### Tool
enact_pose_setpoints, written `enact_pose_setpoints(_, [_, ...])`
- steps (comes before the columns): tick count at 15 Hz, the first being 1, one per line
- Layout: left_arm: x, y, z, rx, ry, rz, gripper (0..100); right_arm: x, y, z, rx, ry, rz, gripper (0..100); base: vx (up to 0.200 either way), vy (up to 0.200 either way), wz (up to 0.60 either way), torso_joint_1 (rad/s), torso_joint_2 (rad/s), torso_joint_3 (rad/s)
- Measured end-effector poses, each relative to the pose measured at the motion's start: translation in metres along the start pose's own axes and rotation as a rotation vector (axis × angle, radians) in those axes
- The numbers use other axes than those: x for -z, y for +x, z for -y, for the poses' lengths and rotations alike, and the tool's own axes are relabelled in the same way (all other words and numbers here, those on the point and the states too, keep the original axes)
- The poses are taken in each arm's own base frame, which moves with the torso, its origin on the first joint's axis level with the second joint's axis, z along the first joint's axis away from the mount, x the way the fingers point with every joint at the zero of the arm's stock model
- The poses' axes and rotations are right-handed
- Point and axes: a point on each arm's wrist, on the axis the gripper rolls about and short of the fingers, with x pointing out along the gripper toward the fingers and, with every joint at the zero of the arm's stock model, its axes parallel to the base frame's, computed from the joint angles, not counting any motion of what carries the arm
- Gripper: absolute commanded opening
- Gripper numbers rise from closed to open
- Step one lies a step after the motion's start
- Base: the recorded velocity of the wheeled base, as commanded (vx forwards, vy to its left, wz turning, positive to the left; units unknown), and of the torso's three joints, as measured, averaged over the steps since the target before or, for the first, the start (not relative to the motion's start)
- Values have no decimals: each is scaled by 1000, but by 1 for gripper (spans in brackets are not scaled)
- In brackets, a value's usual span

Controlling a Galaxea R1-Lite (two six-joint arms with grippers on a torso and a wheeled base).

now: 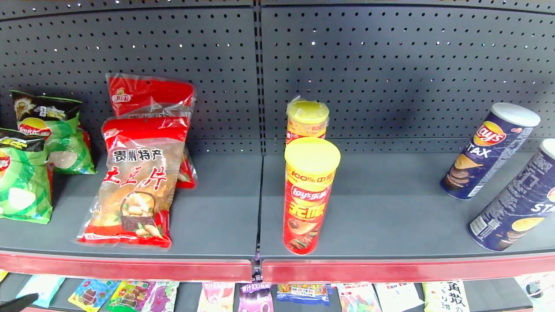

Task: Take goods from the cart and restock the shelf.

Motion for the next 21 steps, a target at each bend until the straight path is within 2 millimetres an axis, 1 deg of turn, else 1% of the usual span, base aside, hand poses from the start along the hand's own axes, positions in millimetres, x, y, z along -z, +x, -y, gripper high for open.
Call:
enact_pose_setpoints(2, [28,-25,-2,-118,-45,-11,100,12,-12,-3,154,55,40,100,0,0,0,0,0,0])
enact_pose_setpoints(3, [36,-33,-1,-192,-92,14,100,17,-15,-5,194,69,56,100,0,0,0,0,0,0])
enact_pose_setpoints(4, [43,-38,1,-232,-122,45,100,22,-16,-6,215,71,71,100,0,0,0,0,0,0])
enact_pose_setpoints(6, [56,-41,5,-231,-161,124,100,36,-16,-7,263,75,76,100,0,0,0,0,0,0])
enact_pose_setpoints(7, [56,-41,6,-218,-174,196,100,45,-15,-8,291,78,67,100,0,0,0,0,0,0])
enact_pose_setpoints(8, [58,-37,7,-198,-180,247,100,57,-13,-10,328,87,33,100,0,0,0,0,0,0])
enact_pose_setpoints(9, [56,-34,6,-179,-178,338,100,70,-11,-11,372,102,-11,100,0,0,0,0,0,0])
enact_pose_setpoints(10, [57,-29,6,-162,-174,400,100,73,-11,-12,392,105,-3,100,0,0,0,0,0,0])
enact_pose_setpoints(11, [60,-23,7,-149,-164,434,100,76,-11,-13,385,96,2,100,0,0,0,0,0,0])
enact_pose_setpoints(13, [69,-15,7,-146,-155,422,100,79,-12,-15,307,100,46,100,0,0,0,0,0,0])
enact_pose_setpoints(14, [71,-13,7,-152,-155,417,100,78,-12,-15,299,105,79,100,0,0,0,0,0,0])
enact_pose_setpoints(15, [72,-13,7,-181,-154,419,100,74,-11,-14,290,96,149,100,0,0,0,0,0,0])
enact_pose_setpoints(17, [74,-14,9,-238,-156,434,100,68,-1,-11,270,64,316,100,0,0,0,0,0,0])
enact_pose_setpoints(18, [75,-14,9,-245,-155,443,100,68,5,-9,261,47,397,100,0,0,0,0,0,0])
enact_pose_setpoints(19, [76,-15,9,-249,-150,454,100,71,10,-9,252,46,427,100,0,0,0,0,0,0])
enact_pose_setpoints(21, [77,-16,9,-252,-142,472,100,80,17,-9,186,82,402,100,0,0,0,0,0,0])
